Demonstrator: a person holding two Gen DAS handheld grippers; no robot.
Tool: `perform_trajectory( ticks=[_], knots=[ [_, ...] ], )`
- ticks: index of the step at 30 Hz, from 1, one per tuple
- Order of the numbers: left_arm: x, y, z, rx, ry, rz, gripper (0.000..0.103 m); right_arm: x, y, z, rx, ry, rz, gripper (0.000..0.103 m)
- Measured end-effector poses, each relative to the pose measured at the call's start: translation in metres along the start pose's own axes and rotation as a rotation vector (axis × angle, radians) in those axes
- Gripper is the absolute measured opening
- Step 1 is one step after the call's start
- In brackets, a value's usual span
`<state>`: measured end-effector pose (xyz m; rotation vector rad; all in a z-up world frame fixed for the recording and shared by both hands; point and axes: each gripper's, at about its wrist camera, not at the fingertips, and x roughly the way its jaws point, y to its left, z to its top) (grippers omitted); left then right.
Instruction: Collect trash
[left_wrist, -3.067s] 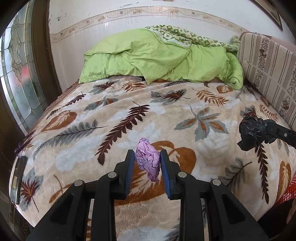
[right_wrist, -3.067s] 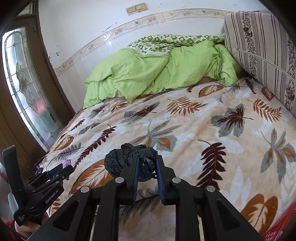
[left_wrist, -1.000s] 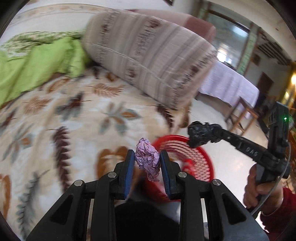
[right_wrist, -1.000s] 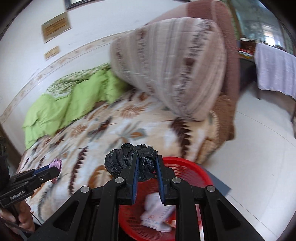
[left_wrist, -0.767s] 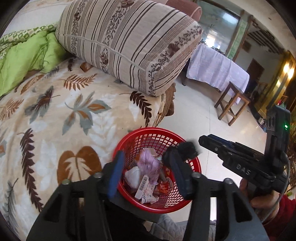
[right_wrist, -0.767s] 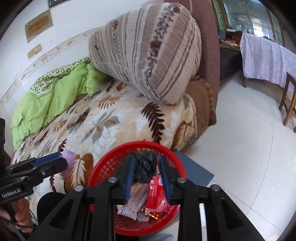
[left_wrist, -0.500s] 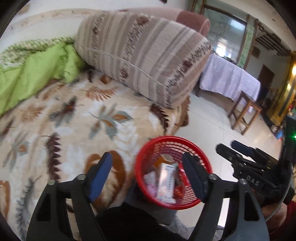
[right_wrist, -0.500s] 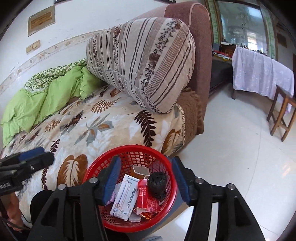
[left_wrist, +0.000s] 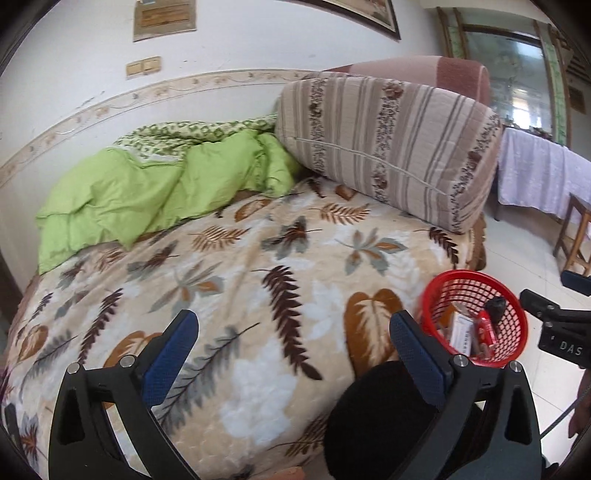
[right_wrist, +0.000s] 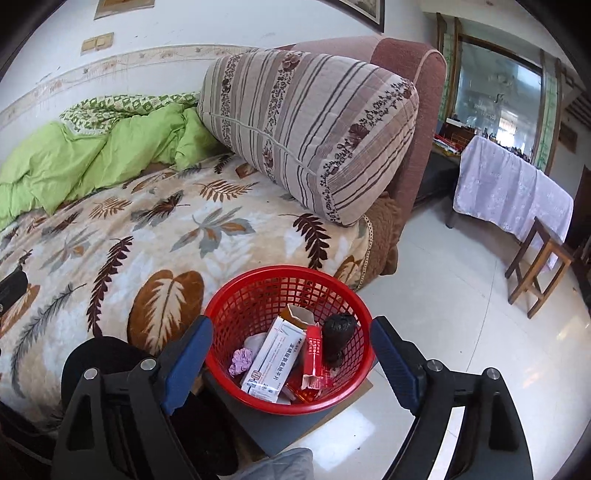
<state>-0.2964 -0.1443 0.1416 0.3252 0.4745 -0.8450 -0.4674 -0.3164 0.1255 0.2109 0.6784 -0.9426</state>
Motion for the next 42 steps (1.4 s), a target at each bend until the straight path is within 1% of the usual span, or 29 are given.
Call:
perform_trajectory(
  ticks=[2, 4, 6, 9, 10, 11, 14, 19, 25, 42],
  knots=[
    [0.0, 0.008, -0.001, -0.006, 0.012, 0.044, 0.103, -0.003, 0.005, 0.0, -0.02, -0.008, -0.014, 0.089],
    [0.001, 0.013, -0.002, -0.011, 0.01, 0.063, 0.103, -0.005, 0.008, 0.001, -0.034, -0.015, -0.02, 0.089],
    [0.0, 0.017, -0.001, -0.022, -0.002, 0.06, 0.103, -0.007, 0.01, 0.001, -0.043, -0.021, -0.028, 0.089],
    [-0.002, 0.022, 0.0, -0.06, -0.016, 0.02, 0.103, -0.008, 0.009, 0.001, -0.041, -0.021, -0.035, 0.089],
    [-0.002, 0.022, 0.0, -0.068, -0.02, 0.025, 0.103, -0.008, 0.008, 0.001, -0.038, -0.019, -0.036, 0.089],
    [-0.001, 0.022, 0.0, -0.074, -0.02, 0.048, 0.103, -0.007, 0.007, 0.001, -0.034, -0.016, -0.036, 0.089],
    [0.001, 0.017, 0.001, -0.043, -0.008, 0.096, 0.103, -0.005, 0.005, 0.001, -0.027, -0.009, -0.036, 0.089],
    [-0.003, 0.008, 0.001, 0.012, -0.027, 0.115, 0.103, -0.005, 0.005, 0.0, -0.027, -0.008, -0.029, 0.089],
    [-0.002, 0.004, 0.0, 0.028, -0.026, 0.114, 0.103, -0.005, 0.005, 0.0, -0.028, -0.008, -0.025, 0.089],
    [-0.002, 0.005, -0.003, 0.013, -0.012, 0.097, 0.103, -0.003, 0.007, -0.001, -0.027, 0.001, -0.018, 0.089]
  ],
)
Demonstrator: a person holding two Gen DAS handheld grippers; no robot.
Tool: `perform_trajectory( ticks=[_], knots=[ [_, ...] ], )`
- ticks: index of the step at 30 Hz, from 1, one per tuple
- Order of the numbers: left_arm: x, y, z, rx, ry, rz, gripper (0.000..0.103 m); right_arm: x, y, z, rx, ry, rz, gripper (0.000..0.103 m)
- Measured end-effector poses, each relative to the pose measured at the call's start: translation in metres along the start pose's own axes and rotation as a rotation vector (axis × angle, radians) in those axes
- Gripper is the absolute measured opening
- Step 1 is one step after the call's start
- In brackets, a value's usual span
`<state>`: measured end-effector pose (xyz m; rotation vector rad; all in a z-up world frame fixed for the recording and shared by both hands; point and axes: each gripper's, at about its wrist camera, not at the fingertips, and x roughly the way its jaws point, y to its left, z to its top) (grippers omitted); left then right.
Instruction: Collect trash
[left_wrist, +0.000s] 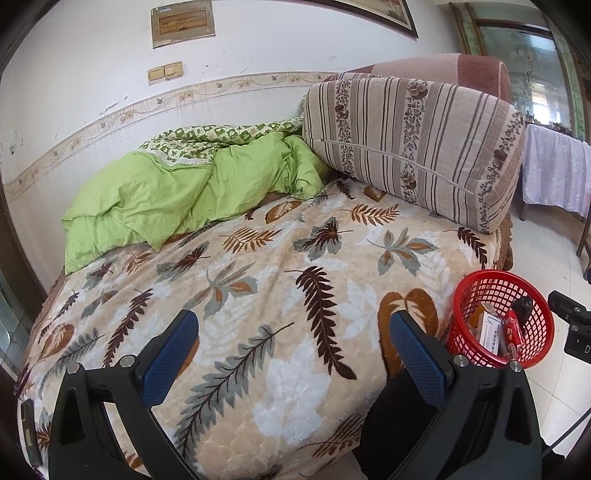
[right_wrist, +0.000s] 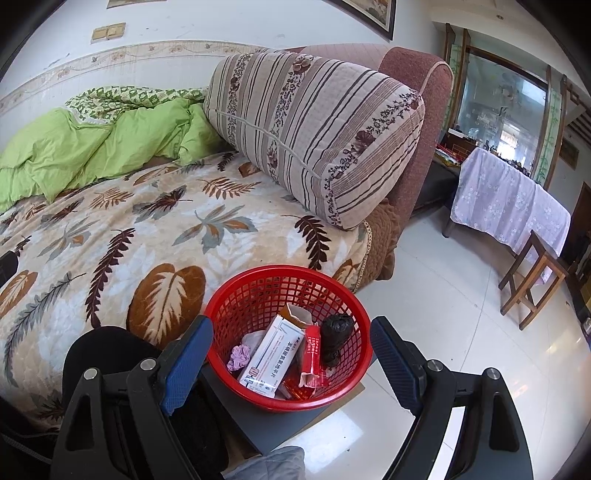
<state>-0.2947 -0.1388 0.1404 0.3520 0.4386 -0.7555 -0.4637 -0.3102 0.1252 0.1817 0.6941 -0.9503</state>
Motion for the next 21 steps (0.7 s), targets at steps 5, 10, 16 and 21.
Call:
perform_trajectory(
  ticks=[5, 10, 16, 21],
  knots=[
    [0.0016, -0.0004, -0.0002, -0.004, 0.006, -0.002, 0.103, 0.0003, 0.0002, -0.0003, 0.0, 0.001, 0.001, 0.089],
    [0.0014, -0.0003, -0.0002, -0.003, 0.006, -0.001, 0.103, 0.0004, -0.0004, 0.0003, 0.002, 0.002, 0.002, 0.089],
    [0.0019, -0.0012, 0.0, -0.002, 0.006, -0.003, 0.103, 0.0004, -0.0006, 0.0001, 0.002, 0.003, 0.001, 0.089],
    [0.0015, -0.0013, 0.0001, -0.003, 0.006, -0.004, 0.103, 0.0006, -0.0008, 0.0001, 0.002, 0.003, 0.002, 0.089]
  ],
)
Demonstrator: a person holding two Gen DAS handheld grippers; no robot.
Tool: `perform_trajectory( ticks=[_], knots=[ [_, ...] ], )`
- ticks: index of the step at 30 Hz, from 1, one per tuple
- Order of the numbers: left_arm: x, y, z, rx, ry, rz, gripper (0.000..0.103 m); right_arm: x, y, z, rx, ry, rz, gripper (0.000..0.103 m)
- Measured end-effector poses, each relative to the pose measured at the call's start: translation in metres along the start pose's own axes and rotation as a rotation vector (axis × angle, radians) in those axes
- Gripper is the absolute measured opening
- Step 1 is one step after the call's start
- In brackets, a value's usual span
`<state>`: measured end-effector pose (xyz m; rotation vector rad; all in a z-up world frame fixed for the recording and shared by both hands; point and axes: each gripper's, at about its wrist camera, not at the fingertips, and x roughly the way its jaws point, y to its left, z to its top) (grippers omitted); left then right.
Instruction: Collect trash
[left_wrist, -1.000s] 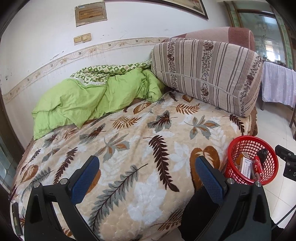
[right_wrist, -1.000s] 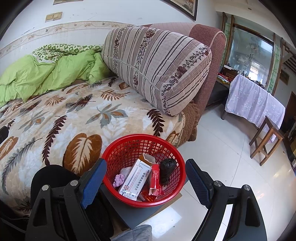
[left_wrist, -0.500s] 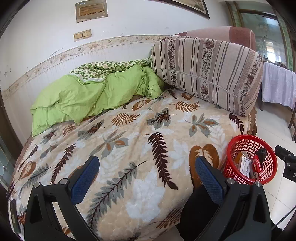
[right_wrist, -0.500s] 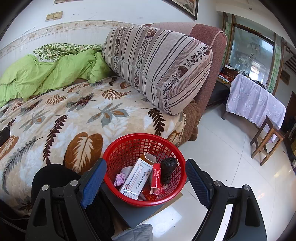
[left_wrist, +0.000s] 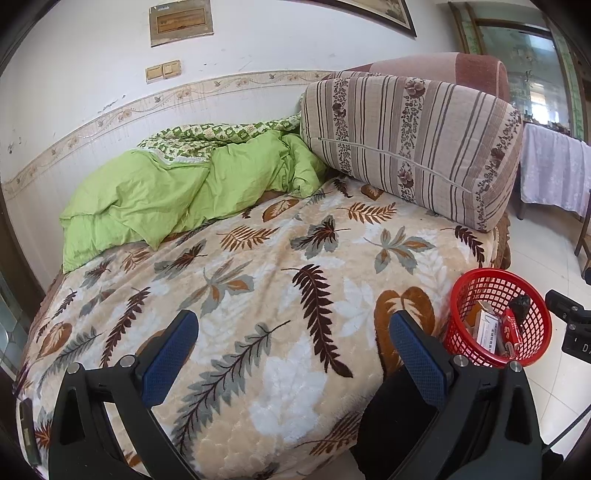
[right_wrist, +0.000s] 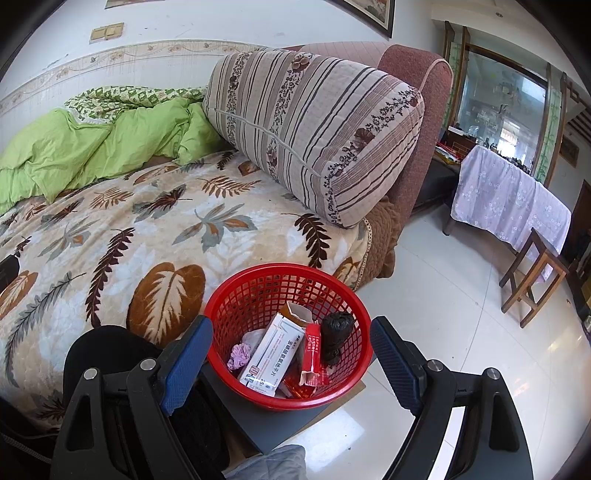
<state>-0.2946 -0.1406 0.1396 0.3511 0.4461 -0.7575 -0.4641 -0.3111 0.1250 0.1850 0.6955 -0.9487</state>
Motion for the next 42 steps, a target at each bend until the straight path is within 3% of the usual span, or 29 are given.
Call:
perform_trajectory(
  ticks=[42],
  knots=[
    [-0.001, -0.01, 0.002, 0.003, -0.005, -0.009, 0.103, -0.001, 0.003, -0.001, -0.002, -0.003, 0.003, 0.089]
  ],
)
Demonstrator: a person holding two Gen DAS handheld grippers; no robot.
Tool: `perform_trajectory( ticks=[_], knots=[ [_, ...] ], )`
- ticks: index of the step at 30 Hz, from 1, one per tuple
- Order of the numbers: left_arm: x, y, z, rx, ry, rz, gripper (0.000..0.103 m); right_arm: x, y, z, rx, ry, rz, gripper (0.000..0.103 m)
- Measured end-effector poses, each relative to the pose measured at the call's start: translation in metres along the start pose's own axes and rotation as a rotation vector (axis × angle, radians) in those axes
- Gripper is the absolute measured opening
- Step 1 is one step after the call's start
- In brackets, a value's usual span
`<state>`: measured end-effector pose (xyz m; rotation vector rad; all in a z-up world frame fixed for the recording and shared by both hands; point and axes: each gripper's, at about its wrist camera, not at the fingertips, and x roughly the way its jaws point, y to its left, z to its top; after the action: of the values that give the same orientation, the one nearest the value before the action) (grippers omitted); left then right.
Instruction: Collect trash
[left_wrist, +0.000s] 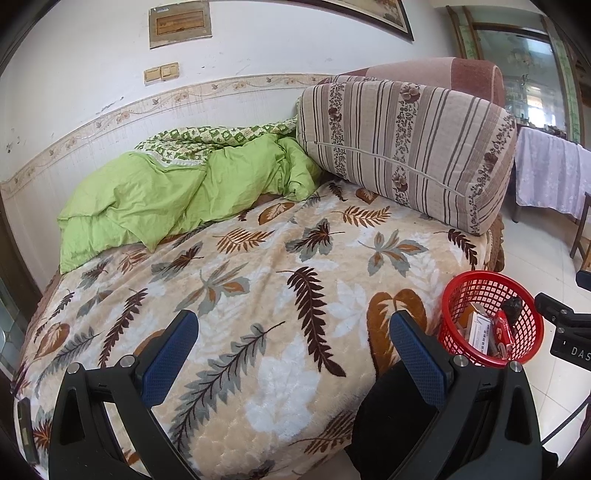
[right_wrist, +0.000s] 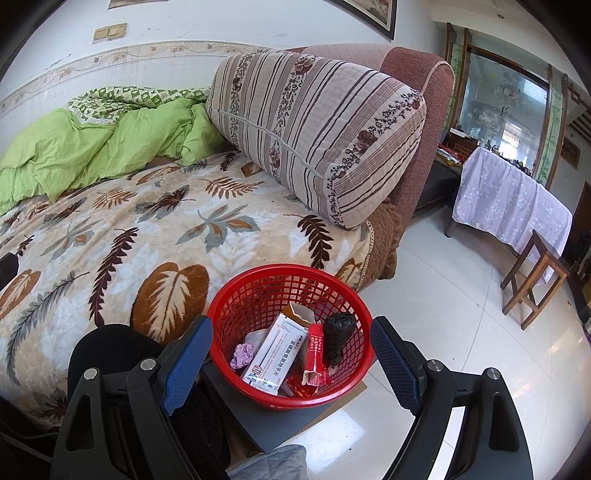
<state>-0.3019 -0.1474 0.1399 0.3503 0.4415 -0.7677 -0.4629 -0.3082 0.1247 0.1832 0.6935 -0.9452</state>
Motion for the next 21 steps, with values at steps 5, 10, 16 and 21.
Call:
perform_trajectory(
  ticks=[5, 10, 16, 21],
  knots=[
    [-0.002, -0.008, 0.002, 0.003, -0.001, -0.02, 0.103, 0.001, 0.003, 0.001, 0.0, 0.009, 0.002, 0.089],
    [0.002, 0.002, 0.002, -0.037, 0.02, -0.047, 0.103, 0.006, 0.007, 0.008, -0.014, 0.002, 0.009, 0.089],
    [0.012, 0.042, -0.002, -0.153, 0.068, -0.035, 0.103, 0.016, 0.033, 0.027, -0.05, 0.0, 0.08, 0.089],
    [0.023, 0.099, -0.016, -0.306, 0.114, 0.039, 0.103, 0.029, 0.086, 0.053, -0.123, 0.001, 0.206, 0.089]
  ],
)
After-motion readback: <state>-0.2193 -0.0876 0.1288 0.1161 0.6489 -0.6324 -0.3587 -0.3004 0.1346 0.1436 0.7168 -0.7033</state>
